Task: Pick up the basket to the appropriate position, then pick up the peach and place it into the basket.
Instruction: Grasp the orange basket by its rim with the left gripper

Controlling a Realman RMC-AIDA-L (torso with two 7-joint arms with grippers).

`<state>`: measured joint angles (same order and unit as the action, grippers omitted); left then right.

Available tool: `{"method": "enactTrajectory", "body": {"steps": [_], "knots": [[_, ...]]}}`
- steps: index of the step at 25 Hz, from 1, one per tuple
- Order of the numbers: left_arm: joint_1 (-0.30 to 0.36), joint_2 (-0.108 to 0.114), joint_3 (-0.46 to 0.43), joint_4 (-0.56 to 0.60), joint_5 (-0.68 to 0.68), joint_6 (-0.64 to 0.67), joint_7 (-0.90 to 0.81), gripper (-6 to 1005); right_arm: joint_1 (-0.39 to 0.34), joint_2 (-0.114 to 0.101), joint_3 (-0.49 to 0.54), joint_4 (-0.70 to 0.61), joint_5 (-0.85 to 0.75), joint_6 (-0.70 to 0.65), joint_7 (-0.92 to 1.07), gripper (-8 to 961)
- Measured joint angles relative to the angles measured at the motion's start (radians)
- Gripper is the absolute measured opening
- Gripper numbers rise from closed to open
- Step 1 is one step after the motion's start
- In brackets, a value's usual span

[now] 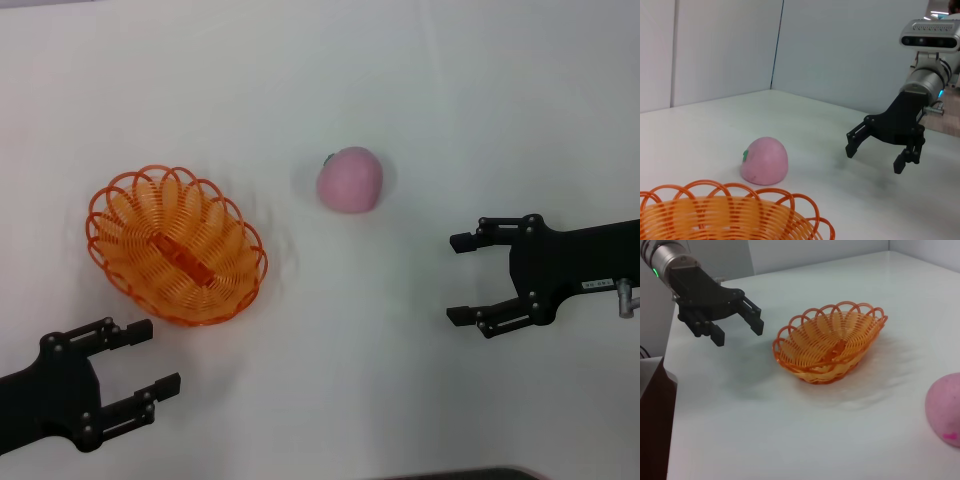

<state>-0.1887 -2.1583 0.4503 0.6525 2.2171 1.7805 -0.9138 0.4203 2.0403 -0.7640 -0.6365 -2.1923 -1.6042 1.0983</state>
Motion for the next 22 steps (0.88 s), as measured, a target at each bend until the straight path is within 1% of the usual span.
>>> {"method": "enactTrajectory", "body": {"steps": [16, 22], "knots": [[-0.004, 0.000, -0.001, -0.003, -0.001, 0.002, -0.001, 662, 0.003, 0.001, 0.000, -0.002, 0.000, 0.008, 0.000, 947], [-0.012, -0.001, -0.001, -0.001, -0.001, 0.005, -0.038, 660, 0.003, 0.002, 0.000, -0.005, 0.000, 0.009, 0.000, 946]]}}
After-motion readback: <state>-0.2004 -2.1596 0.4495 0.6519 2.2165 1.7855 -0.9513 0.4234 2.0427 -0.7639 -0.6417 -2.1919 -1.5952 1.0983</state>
